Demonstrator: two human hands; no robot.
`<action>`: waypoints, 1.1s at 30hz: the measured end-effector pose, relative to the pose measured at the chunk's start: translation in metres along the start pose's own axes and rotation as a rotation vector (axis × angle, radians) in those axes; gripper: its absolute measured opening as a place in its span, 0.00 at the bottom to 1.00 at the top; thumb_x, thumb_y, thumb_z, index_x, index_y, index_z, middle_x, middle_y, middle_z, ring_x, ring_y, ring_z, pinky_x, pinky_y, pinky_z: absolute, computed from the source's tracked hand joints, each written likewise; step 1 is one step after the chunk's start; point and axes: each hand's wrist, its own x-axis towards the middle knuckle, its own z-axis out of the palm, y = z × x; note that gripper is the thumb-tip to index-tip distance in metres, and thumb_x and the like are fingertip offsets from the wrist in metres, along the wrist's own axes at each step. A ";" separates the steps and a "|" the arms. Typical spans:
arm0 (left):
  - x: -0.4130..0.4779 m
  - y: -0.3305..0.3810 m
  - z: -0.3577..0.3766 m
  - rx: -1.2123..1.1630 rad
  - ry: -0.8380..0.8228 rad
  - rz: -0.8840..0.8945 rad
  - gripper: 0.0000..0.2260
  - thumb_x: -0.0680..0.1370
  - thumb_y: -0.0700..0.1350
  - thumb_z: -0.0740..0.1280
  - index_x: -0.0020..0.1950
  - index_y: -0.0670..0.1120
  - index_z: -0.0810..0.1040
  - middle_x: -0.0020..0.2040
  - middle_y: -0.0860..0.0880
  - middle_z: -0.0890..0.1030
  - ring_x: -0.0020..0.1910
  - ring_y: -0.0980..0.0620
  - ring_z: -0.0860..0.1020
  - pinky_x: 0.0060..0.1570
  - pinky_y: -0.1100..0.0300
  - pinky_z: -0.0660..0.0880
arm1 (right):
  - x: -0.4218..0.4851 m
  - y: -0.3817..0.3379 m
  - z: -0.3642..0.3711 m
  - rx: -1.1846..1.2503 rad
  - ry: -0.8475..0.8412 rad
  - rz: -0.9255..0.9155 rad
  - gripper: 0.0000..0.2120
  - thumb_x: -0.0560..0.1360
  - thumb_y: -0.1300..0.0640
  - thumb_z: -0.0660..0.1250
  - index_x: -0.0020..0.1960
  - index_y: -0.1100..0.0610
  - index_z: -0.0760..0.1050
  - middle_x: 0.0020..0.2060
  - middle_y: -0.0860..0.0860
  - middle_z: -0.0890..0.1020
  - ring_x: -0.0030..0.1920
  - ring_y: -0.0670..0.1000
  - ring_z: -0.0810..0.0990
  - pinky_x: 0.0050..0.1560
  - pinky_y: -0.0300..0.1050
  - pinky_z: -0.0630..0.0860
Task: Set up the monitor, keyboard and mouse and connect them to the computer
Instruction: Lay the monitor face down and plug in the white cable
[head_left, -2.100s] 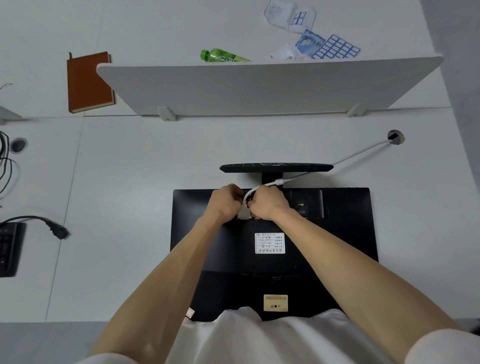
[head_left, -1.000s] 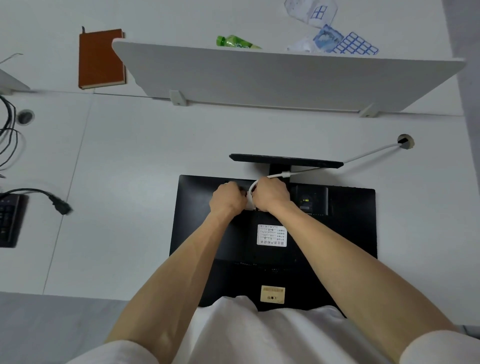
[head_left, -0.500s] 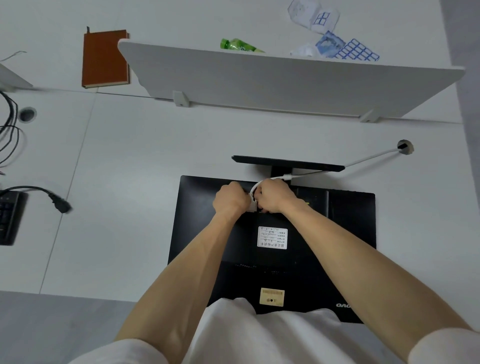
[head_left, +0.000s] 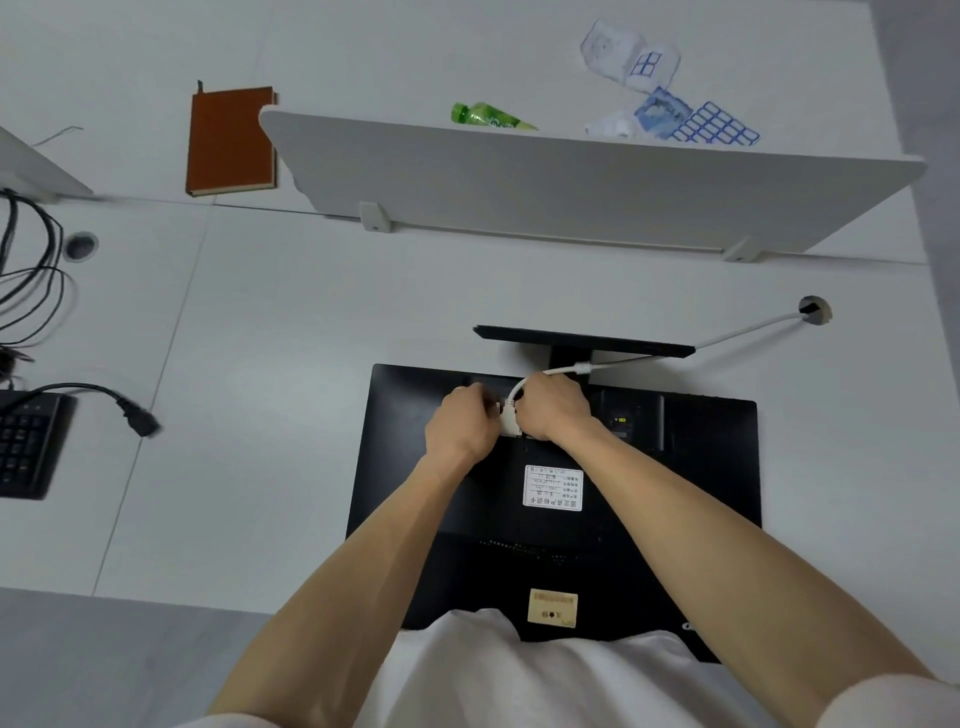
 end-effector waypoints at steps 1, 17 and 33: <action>-0.006 -0.003 0.001 0.031 0.020 0.024 0.12 0.81 0.48 0.59 0.61 0.50 0.77 0.58 0.48 0.76 0.55 0.44 0.78 0.46 0.52 0.74 | -0.001 -0.001 0.001 0.004 0.005 0.008 0.10 0.75 0.60 0.65 0.55 0.57 0.80 0.54 0.57 0.82 0.54 0.58 0.81 0.40 0.44 0.71; -0.055 -0.032 0.021 0.333 0.133 0.338 0.20 0.81 0.50 0.58 0.73 0.50 0.69 0.69 0.51 0.75 0.68 0.47 0.70 0.63 0.50 0.66 | -0.014 0.027 0.036 0.369 0.124 0.001 0.16 0.76 0.46 0.57 0.60 0.38 0.76 0.45 0.47 0.85 0.48 0.54 0.83 0.51 0.52 0.80; 0.013 0.018 -0.015 0.156 -0.045 -0.146 0.11 0.77 0.48 0.64 0.54 0.44 0.79 0.55 0.44 0.81 0.54 0.42 0.80 0.44 0.57 0.72 | 0.010 0.001 -0.003 -0.055 -0.091 -0.032 0.05 0.74 0.61 0.64 0.43 0.57 0.78 0.49 0.57 0.83 0.44 0.57 0.81 0.41 0.45 0.76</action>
